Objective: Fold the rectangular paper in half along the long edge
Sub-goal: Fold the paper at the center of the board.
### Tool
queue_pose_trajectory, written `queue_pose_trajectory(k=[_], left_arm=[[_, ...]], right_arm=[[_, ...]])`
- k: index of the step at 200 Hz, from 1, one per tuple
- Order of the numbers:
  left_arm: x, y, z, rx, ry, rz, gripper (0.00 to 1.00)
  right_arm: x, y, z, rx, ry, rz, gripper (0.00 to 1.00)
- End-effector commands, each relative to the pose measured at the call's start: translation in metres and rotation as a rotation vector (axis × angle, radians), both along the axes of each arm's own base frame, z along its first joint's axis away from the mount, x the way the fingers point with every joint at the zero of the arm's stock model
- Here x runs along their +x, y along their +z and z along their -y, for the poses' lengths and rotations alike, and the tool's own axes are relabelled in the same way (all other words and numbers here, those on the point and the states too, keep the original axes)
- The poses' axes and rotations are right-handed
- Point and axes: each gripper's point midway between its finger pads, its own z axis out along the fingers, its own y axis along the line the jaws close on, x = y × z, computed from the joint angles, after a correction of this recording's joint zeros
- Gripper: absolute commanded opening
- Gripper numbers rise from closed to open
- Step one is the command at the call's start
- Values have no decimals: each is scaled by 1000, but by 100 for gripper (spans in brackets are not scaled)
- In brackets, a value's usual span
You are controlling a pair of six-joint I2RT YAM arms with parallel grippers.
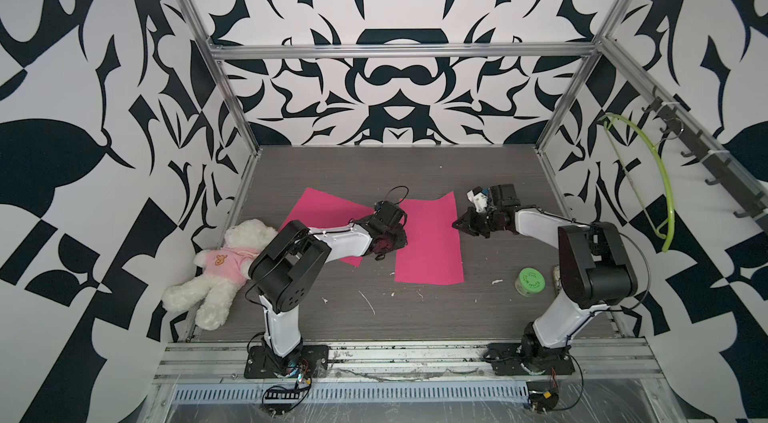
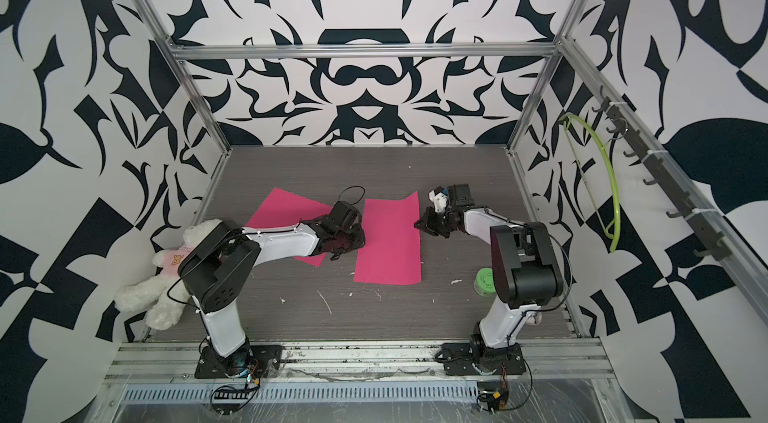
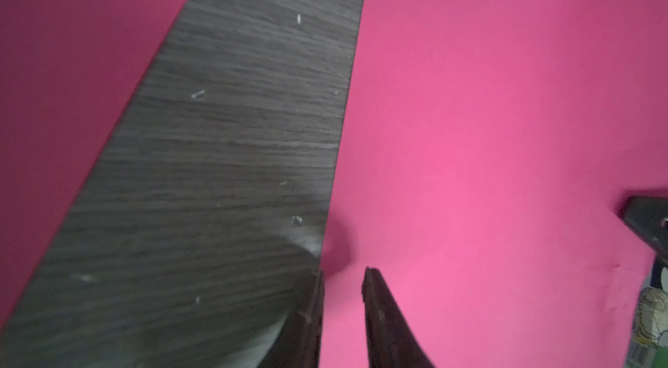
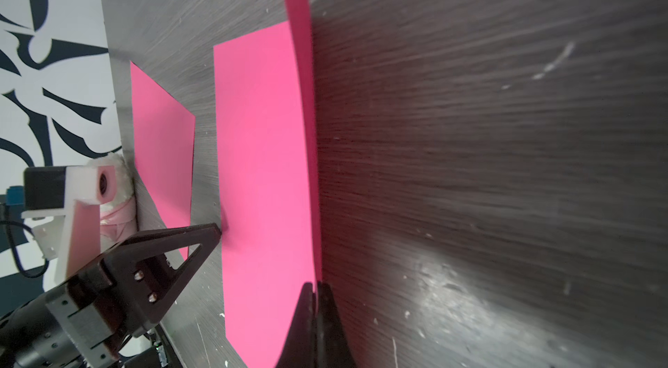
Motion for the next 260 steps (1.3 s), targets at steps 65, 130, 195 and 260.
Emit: queue_pose_trajectory(k=[65,130,195,260], left_arm=[[-45,-54,-34,124,7,-194,18],[-45,-53,-35,84,20,-197,18],[-48,-54,-36,63,29,-203,18],[-52,-55,-40,58,44,-204,15]], right_arm=[[4,16,-52,-50,67,38,0],[5,13,-96,-37,30,33,0],[10,12,-124,10,-16,34,0],[21,0,-142,39,-29,13,0]])
